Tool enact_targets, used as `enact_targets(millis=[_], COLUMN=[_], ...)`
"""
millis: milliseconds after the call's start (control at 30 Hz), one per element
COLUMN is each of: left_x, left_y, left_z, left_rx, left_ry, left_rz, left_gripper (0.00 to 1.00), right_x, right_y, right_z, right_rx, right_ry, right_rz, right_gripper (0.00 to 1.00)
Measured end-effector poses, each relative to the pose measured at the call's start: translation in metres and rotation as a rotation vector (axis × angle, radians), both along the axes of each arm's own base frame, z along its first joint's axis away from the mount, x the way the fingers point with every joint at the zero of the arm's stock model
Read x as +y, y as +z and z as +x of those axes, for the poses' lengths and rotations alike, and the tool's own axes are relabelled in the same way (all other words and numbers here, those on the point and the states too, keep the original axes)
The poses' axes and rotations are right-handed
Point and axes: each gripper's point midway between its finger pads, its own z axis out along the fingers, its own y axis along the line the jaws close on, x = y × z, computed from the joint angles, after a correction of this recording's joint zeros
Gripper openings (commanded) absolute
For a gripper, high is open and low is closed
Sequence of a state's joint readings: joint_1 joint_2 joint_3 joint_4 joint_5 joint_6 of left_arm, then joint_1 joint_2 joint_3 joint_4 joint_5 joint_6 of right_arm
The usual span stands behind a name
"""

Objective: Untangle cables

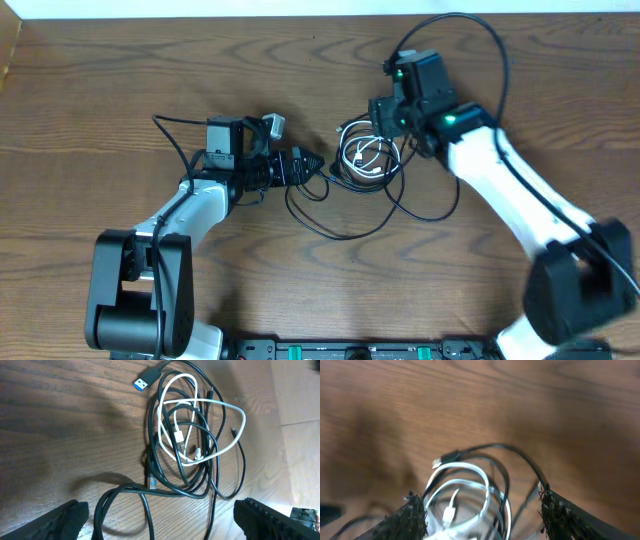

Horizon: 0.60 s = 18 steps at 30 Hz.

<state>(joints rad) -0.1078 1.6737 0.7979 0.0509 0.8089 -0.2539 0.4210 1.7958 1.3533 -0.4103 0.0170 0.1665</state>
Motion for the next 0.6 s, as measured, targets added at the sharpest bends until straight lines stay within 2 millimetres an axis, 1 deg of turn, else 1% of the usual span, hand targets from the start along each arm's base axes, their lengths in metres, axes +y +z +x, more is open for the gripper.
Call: enact_targets(millis=[33,100,133,167,267,300,367,433,533,600], left_x=[0.0,0.0,0.0,0.0,0.0,0.0,0.0,0.0,0.0,0.0], left_y=[0.0,0.0,0.0,0.0,0.0,0.0,0.0,0.0,0.0,0.0], left_z=[0.0,0.0,0.0,0.0,0.0,0.0,0.0,0.0,0.0,0.0], left_rx=[0.0,0.0,0.0,0.0,0.0,0.0,0.0,0.0,0.0,0.0], left_ry=[0.0,0.0,0.0,0.0,0.0,0.0,0.0,0.0,0.0,0.0], left_rz=[0.0,0.0,0.0,0.0,0.0,0.0,0.0,0.0,0.0,0.0], left_gripper=[0.99,0.99,0.99,0.99,0.99,0.99,0.99,0.99,0.99,0.99], right_x=[0.001,0.004,0.005,0.008,0.013,0.014,0.017,0.017,0.02,0.019], right_y=[-0.008,-0.036,-0.043,-0.056,-0.077,-0.082,-0.088,-0.089,-0.089,-0.094], right_z=[0.003,0.008,0.008,0.008,0.003,0.002,0.001,0.002,0.009,0.013], right_rx=[0.001,0.027,0.033,0.049,0.083,0.088,0.09,0.084,0.048,0.033], right_ry=[0.009,0.052,0.071,0.107,0.183,0.202,0.242,0.259,0.281,0.281], right_rz=[-0.013,-0.058,-0.071,-0.084,-0.105,-0.112,-0.125,-0.133,-0.145,-0.16], right_gripper=[0.73,0.73,0.74,0.75,0.75,0.73,0.68,0.66,0.66,0.62])
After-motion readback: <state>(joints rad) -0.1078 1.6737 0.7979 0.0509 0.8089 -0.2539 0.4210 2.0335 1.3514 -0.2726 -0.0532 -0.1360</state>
